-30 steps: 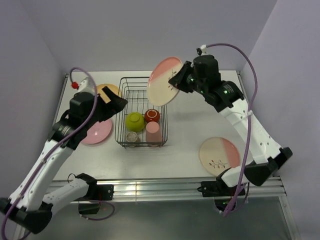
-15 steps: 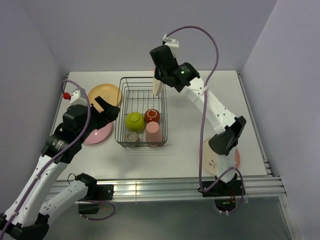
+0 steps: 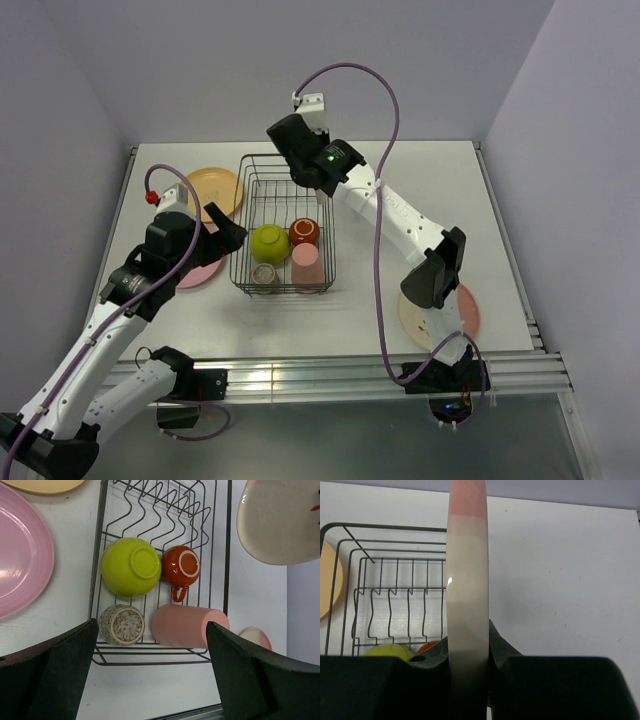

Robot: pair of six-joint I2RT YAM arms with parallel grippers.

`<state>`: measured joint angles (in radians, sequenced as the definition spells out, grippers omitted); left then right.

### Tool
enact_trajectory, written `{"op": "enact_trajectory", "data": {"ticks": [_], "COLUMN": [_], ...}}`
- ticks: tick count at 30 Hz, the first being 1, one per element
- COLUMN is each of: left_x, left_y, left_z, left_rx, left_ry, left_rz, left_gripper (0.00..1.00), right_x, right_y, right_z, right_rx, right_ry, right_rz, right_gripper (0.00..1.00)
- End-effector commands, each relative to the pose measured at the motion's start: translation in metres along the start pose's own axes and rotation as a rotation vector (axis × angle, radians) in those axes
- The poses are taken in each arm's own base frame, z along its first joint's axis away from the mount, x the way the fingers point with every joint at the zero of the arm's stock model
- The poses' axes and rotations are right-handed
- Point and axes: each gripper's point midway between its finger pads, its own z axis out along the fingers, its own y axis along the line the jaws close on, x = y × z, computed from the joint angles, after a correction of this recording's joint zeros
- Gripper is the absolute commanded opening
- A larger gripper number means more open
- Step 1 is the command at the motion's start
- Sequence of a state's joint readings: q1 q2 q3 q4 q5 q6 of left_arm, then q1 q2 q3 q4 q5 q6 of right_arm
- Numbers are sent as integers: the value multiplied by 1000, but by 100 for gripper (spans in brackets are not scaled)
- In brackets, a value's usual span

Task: Load the mixed dishes into the dish rack

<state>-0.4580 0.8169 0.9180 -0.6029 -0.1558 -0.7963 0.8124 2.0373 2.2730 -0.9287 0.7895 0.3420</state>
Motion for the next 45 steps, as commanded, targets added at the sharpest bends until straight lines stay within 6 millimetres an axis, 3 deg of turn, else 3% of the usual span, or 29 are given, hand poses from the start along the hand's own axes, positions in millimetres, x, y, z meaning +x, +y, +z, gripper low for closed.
{"op": "enact_trajectory", "data": {"ticks": [1, 18, 25, 32, 45], "left_x": [-5, -1, 0, 1, 8], "left_y": [-7, -7, -5, -3, 4], "left_z": [-3, -7, -6, -6, -4], "left_rx": [44, 59, 52, 43, 28], "left_ry": [-26, -11, -10, -5, 11], "left_rz": [21, 11, 19, 29, 41], "left_gripper": [95, 94, 94, 94, 95], "right_x": [-41, 1, 10, 20, 63], "right_y": [-14, 18, 28, 33, 34], "right_z": [-14, 24, 34, 48, 75], "right_rx": [77, 87, 72, 44, 14], "right_ry": [-133, -55, -39, -10, 72], "right_rz": [79, -21, -28, -1, 45], "right_gripper": [0, 0, 0, 0, 0]}}
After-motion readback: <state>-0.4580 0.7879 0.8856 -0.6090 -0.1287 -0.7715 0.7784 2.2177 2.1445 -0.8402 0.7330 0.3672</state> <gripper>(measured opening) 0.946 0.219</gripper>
